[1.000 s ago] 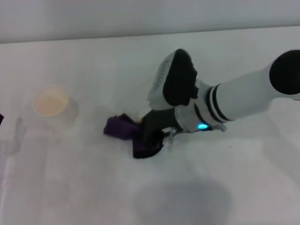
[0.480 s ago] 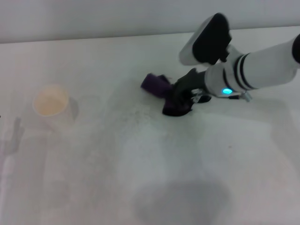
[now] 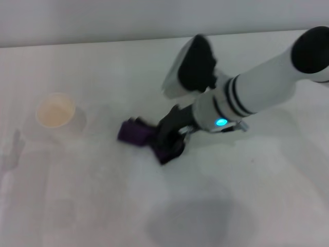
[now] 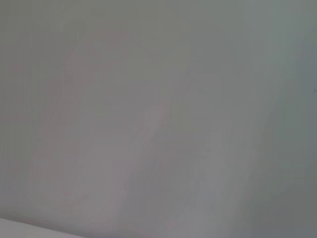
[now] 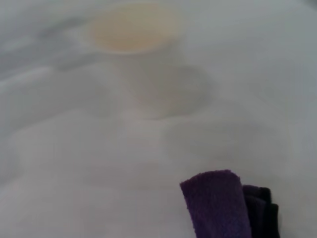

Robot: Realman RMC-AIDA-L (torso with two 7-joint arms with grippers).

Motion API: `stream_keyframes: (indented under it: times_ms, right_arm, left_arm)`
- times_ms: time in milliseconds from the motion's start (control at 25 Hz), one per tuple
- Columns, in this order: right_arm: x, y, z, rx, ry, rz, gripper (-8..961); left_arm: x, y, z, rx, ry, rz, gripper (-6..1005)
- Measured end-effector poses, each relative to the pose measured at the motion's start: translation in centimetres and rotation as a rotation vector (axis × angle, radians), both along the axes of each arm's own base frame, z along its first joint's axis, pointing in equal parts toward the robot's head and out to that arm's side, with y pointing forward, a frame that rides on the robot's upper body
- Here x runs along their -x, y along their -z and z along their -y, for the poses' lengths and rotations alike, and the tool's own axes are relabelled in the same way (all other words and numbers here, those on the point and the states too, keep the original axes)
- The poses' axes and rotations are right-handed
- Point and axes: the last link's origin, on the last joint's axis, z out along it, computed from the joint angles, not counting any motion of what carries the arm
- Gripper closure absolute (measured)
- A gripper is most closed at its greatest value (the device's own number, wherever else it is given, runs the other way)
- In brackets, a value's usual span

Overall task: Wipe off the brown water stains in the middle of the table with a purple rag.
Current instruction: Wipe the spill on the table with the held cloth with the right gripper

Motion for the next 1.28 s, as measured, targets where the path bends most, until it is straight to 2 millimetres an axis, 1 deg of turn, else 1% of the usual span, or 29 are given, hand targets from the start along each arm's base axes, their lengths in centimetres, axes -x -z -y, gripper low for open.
stream_keyframes:
  times_ms: [120,240,320,400,520,600,720,800,920,1080,1200,1280]
  right_arm:
    - [1.8,1.3,1.8,0.115,-0.054,-0.002,846]
    - [3.3,2.1,3.3,0.188,-0.111,-0.022,846]
    - [4.0,2.3,3.8,0.204,-0.144,-0.029,846]
    - [3.9,2.3,3.6,0.188,-0.146,-0.026,846]
    - [2.4,2.0,2.1,0.103,-0.116,0.0,846]
    - [1.1,1.4,0.5,0.008,-0.079,0.017,845]
    - [-1.0,0.1,-1.6,-0.128,-0.025,0.032,845]
    - [-2.2,-1.2,-2.8,-0.207,0.002,0.049,845]
    - [-3.9,-2.9,-4.2,-0.295,0.035,0.079,845]
    - [-6.0,-5.3,-5.3,-0.382,0.125,0.104,845]
    - [-7.3,-6.6,-5.4,-0.402,0.17,0.146,845]
    - [-7.6,-7.1,-5.2,-0.399,0.189,0.155,846]
  left_arm:
    - [0.0,0.0,0.0,0.0,0.0,0.0,114]
    - [0.0,0.0,0.0,-0.001,0.0,0.001,113]
    - [0.0,0.0,0.0,-0.002,-0.001,0.002,113]
    - [-0.1,0.0,0.0,-0.001,0.0,0.003,113]
    - [-0.1,0.0,-0.1,-0.001,0.001,0.003,113]
    - [0.0,0.0,0.0,-0.002,-0.001,0.003,113]
    - [0.0,0.0,0.0,-0.004,-0.004,0.004,113]
    - [0.1,-0.1,0.0,-0.005,-0.005,0.003,114]
    - [0.1,-0.1,0.0,-0.006,-0.006,0.003,114]
    - [0.1,-0.1,0.0,-0.007,-0.007,0.004,113]
    - [0.2,-0.1,0.0,-0.009,-0.01,0.004,113]
    - [0.2,-0.2,0.0,-0.013,-0.014,0.005,113]
